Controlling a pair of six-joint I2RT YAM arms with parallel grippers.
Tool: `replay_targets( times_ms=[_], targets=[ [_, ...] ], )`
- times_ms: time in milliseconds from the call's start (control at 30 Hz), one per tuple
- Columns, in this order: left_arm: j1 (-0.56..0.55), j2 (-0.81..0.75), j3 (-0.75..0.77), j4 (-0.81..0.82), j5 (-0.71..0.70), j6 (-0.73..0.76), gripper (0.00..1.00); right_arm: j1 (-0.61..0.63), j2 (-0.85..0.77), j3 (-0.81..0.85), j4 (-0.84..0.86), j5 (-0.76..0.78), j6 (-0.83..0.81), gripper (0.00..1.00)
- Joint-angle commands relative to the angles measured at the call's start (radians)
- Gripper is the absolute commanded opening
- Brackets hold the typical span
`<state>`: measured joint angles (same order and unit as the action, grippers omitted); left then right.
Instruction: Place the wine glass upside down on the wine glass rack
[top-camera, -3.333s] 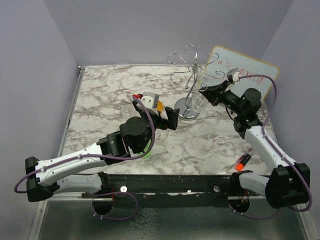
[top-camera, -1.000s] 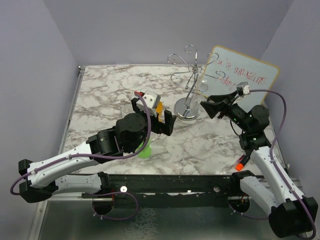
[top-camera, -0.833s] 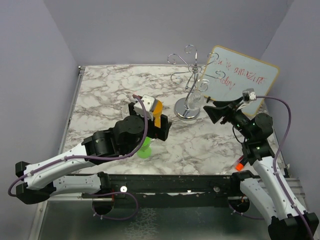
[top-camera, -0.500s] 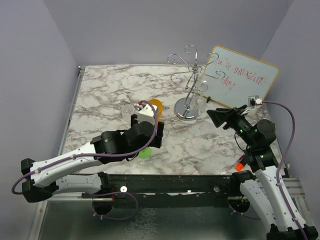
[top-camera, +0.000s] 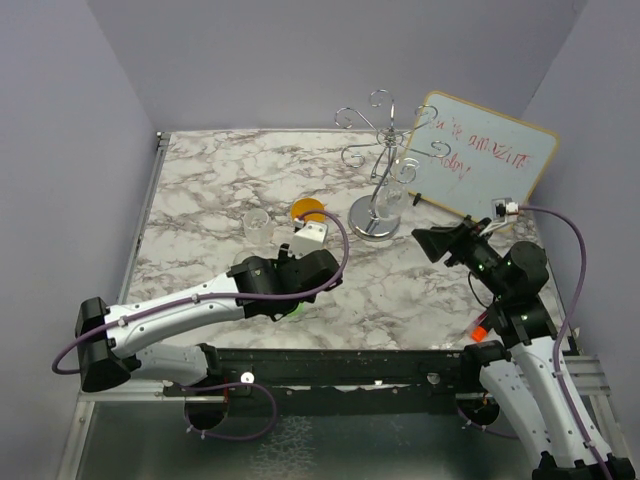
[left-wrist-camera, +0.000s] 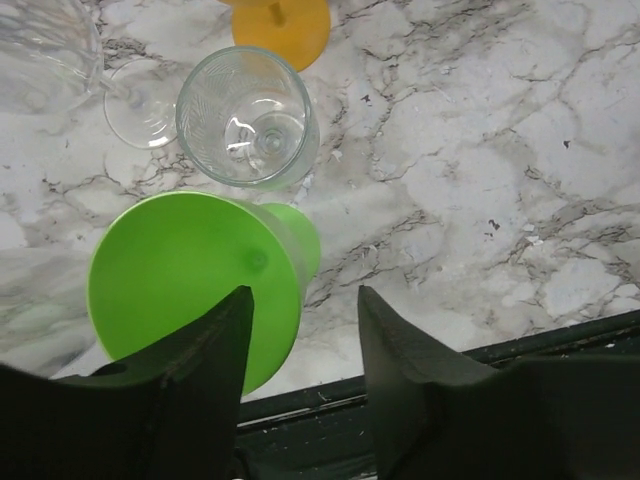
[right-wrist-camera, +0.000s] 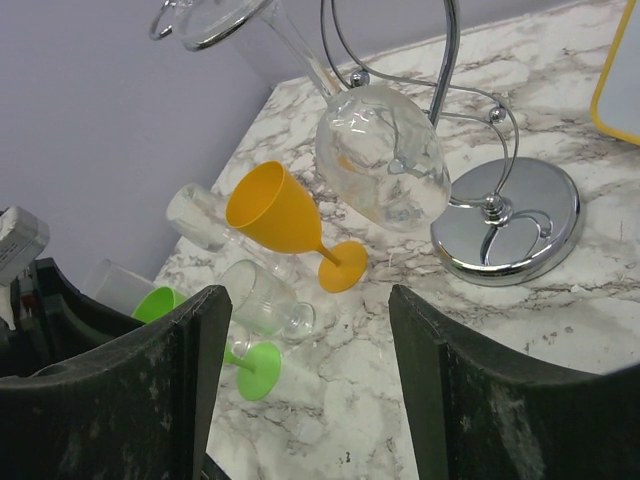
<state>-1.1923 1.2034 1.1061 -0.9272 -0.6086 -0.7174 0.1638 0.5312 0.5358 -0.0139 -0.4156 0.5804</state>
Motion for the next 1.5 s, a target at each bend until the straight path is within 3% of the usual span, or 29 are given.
replay_targets(
  times_ms=[0,200,267,333,367,767,833,900,967,1300,1467],
  targets=[
    [0.018,0.027,-0.023,-0.028,0.024,-0.015,0.41,0.002,-0.021,0.006,-0.066,0.006,0.005,0.69],
    [0.023,0.053,-0.035,-0.024,0.060,-0.007,0.30,0.002,-0.034,0.035,-0.108,0.026,0.016,0.69],
    [0.023,0.057,-0.023,-0.024,0.077,0.001,0.20,0.002,-0.033,0.050,-0.131,0.038,0.021,0.69],
    [0.022,0.060,-0.008,-0.017,0.106,0.013,0.02,0.002,-0.032,0.066,-0.156,0.054,0.030,0.69],
    [0.023,0.060,-0.002,-0.011,0.124,0.022,0.00,0.002,-0.031,0.075,-0.169,0.061,0.034,0.69],
    [0.022,0.003,0.052,0.189,0.409,0.152,0.00,0.002,-0.073,0.109,-0.251,0.079,0.094,0.70],
    [0.022,-0.005,0.056,0.255,0.403,0.173,0.00,0.002,-0.073,0.120,-0.285,0.107,0.136,0.68],
    [0.022,-0.019,0.043,0.352,0.381,0.196,0.00,0.002,-0.081,0.116,-0.321,0.159,0.193,0.55],
    [0.021,-0.036,-0.008,0.502,0.351,0.229,0.00,0.002,-0.113,0.084,-0.302,0.197,0.297,0.52],
    [0.019,-0.043,-0.169,1.045,0.248,0.404,0.00,0.003,-0.153,-0.035,-0.279,0.183,0.721,0.54],
    [0.017,-0.035,-0.219,1.174,0.263,0.428,0.00,0.002,-0.111,-0.061,-0.355,0.147,0.899,0.62]
  ],
)
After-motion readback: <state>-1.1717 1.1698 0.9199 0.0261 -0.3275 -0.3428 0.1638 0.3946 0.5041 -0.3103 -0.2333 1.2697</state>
